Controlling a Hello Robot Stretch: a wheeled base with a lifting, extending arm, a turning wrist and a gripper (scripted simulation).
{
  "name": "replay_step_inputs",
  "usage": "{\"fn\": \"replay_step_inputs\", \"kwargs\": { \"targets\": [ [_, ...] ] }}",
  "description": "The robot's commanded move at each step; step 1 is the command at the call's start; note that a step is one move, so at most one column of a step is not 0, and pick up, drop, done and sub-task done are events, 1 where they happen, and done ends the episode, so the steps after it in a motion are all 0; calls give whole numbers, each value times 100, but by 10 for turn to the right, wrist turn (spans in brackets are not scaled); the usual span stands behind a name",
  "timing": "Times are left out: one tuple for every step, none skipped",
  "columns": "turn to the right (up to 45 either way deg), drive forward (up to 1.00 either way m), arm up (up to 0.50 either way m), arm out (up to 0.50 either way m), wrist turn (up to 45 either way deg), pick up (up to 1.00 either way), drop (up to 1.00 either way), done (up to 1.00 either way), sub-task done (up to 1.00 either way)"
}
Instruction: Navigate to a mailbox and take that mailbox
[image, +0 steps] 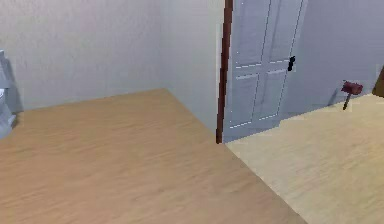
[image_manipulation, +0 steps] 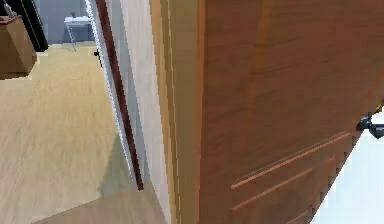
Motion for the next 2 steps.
{"fn": "replay_step_inputs", "kwargs": {
  "targets": [
    [0,30,0,0,0,0,0,0,0],
    [450,0,0,0,0,0,0,0,0]
  ]
}}
